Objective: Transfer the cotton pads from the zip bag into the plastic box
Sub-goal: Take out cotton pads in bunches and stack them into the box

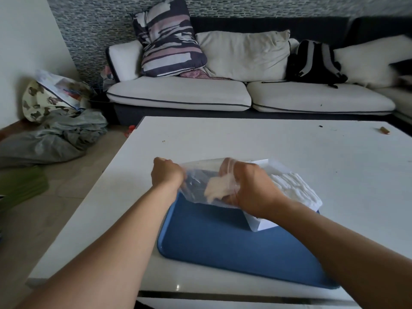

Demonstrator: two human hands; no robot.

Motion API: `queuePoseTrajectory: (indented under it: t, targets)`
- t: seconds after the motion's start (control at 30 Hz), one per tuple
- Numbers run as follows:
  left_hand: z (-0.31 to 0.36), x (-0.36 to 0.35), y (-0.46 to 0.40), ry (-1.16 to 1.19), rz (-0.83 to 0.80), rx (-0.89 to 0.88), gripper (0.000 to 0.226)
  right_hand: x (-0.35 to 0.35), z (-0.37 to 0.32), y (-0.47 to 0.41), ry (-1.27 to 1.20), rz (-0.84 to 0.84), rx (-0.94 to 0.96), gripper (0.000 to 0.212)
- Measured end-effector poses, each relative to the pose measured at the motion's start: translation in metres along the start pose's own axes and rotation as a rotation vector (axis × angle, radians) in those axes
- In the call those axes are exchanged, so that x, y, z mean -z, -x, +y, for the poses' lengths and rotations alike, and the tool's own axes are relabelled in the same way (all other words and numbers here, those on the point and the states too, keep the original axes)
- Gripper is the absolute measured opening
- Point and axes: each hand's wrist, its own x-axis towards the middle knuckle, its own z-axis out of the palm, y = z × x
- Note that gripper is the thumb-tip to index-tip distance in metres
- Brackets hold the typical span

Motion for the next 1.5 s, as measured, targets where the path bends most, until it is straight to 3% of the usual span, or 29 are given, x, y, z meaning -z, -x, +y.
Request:
queuePoseTrajectory:
  t: [0.13, 0.2, 0.27, 0.33, 0.4, 0.43, 0.53, 0.57, 0.63, 0.7, 0.77, 0.83, 1.0, 1.17, 1.33, 1.4, 1.5]
  targets:
    - [-0.005, 0.009, -0.003, -0.237, 0.056, -0.191, 0.018, 0.038, 0.010, 0.017, -0.101, 0.199, -0.083, 0.043]
    - [-0.008, 0.009, -0.001, -0.353, -0.019, -0.254, 0.017, 0.058, 0.010, 0.027, -0.232, 0.292, -0.113, 0.047]
    - [-0.009, 0.006, 0.005, -0.466, -0.114, -0.293, 0.026, 0.069, 0.005, 0.034, -0.332, 0.339, -0.111, 0.051]
    - [0.002, 0.005, 0.020, -0.504, -0.109, -0.356, 0.046, 0.069, -0.002, 0.037, -0.338, 0.362, -0.088, 0.051]
    - [0.027, 0.008, 0.047, -0.371, -0.057, -0.443, 0.066, 0.066, -0.009, 0.038, -0.321, 0.389, -0.080, 0.048]
    - [0.042, 0.009, 0.064, -0.192, -0.108, -0.433, 0.073, 0.064, -0.013, 0.037, -0.318, 0.420, -0.080, 0.047]
    - [0.074, 0.016, 0.129, 0.555, -0.571, -0.033, 0.080, 0.062, -0.031, 0.037, -0.350, 0.549, -0.106, 0.047]
    - [0.076, 0.017, 0.147, 0.701, -0.695, 0.065, 0.084, 0.061, -0.038, 0.037, -0.380, 0.574, -0.124, 0.048]
    - [0.076, 0.016, 0.170, 0.861, -0.801, 0.143, 0.087, 0.063, -0.051, 0.036, -0.420, 0.588, -0.125, 0.052]
    - [0.078, 0.019, 0.181, 0.976, -0.795, 0.153, 0.070, 0.069, -0.056, 0.037, -0.367, 0.530, -0.066, 0.052]
    - [0.079, 0.022, 0.183, 0.999, -0.768, 0.130, 0.049, 0.078, -0.057, 0.042, -0.298, 0.404, -0.022, 0.050]
    - [0.071, 0.024, 0.184, 0.982, -0.772, 0.126, 0.048, 0.086, -0.056, 0.049, -0.312, 0.280, -0.005, 0.054]
    - [0.048, 0.025, 0.178, 0.978, -0.747, 0.305, 0.052, 0.097, -0.046, 0.063, -0.460, 0.009, -0.017, 0.053]
    - [0.053, 0.022, 0.171, 0.970, -0.765, 0.264, 0.050, 0.088, -0.034, 0.062, -0.417, 0.094, -0.080, 0.031]
    - [0.058, 0.011, 0.167, 0.923, -0.771, 0.191, 0.062, 0.079, -0.025, 0.056, -0.419, 0.185, -0.089, 0.024]
    - [0.061, 0.007, 0.165, 0.892, -0.776, 0.140, 0.070, 0.078, -0.023, 0.053, -0.510, 0.221, -0.114, 0.033]
    - [0.063, 0.006, 0.162, 0.913, -0.798, 0.115, 0.037, 0.084, -0.023, 0.053, -0.619, 0.224, -0.116, 0.036]
